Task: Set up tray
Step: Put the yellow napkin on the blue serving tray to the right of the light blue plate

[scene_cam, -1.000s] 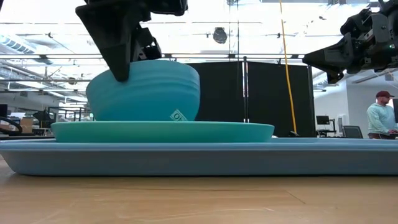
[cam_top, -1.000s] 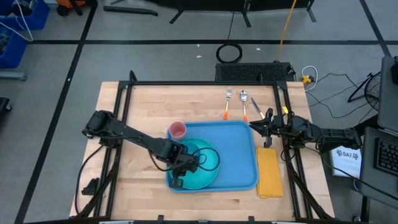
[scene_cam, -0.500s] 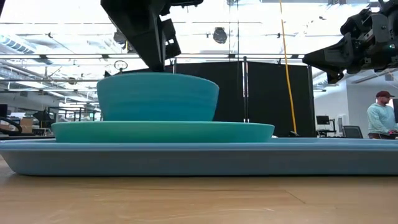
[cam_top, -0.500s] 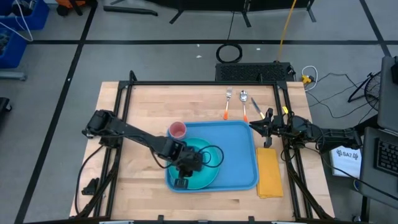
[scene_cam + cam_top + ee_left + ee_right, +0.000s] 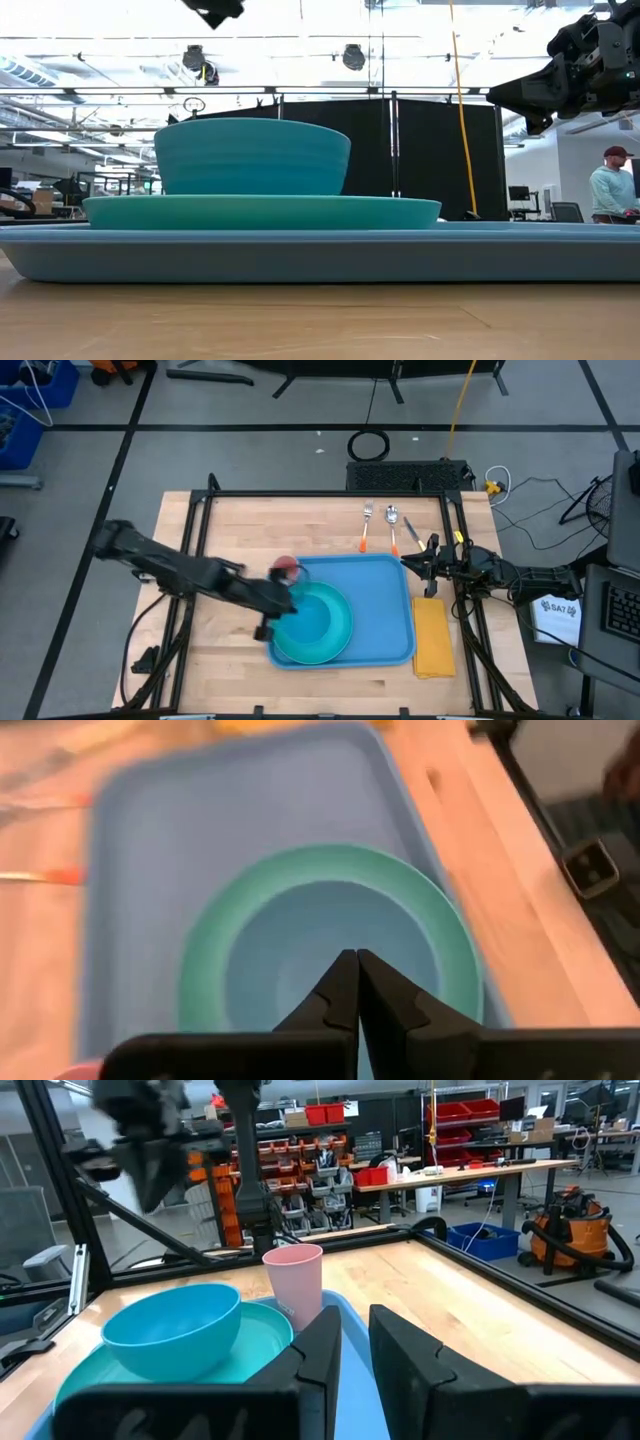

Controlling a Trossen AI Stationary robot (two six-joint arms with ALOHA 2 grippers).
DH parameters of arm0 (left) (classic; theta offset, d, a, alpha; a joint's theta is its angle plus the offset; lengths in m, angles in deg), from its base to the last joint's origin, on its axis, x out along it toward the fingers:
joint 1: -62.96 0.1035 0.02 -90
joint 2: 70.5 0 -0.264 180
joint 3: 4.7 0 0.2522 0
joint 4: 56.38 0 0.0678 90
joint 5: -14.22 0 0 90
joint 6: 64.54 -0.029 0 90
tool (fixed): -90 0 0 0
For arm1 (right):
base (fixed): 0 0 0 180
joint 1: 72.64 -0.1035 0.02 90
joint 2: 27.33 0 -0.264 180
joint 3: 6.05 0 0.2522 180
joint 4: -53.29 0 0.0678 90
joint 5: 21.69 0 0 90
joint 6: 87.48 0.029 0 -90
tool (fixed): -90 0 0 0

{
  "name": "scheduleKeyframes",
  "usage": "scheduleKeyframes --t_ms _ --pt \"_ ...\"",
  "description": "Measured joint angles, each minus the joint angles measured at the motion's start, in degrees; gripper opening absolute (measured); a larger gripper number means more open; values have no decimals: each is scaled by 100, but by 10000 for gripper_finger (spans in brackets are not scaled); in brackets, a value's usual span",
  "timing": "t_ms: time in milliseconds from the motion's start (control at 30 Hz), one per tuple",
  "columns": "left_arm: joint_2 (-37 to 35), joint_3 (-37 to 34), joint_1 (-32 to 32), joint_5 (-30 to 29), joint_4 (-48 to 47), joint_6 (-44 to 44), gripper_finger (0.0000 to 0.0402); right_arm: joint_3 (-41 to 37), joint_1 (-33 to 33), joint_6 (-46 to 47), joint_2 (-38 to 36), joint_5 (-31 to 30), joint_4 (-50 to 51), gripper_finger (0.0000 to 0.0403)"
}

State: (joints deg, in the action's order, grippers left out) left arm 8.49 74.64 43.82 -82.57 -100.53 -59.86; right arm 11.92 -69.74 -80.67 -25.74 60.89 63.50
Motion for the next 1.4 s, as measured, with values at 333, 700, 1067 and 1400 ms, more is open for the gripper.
scheduleKeyframes --t_ms 333,700,1067,1400 --pt "-3423 -3294 477 -728 2265 231 14 0 0 0 5 0 0 47" --pt "-5675 -5083 1110 -632 3055 -351 24 0 1 0 22 0 1 47" --pt "-6877 -5766 2044 -30 3102 -346 7 0 0 -1 22 0 2 47" --pt "-6975 -6074 2580 533 3002 -65 26 0 2 1 22 0 -2 47"
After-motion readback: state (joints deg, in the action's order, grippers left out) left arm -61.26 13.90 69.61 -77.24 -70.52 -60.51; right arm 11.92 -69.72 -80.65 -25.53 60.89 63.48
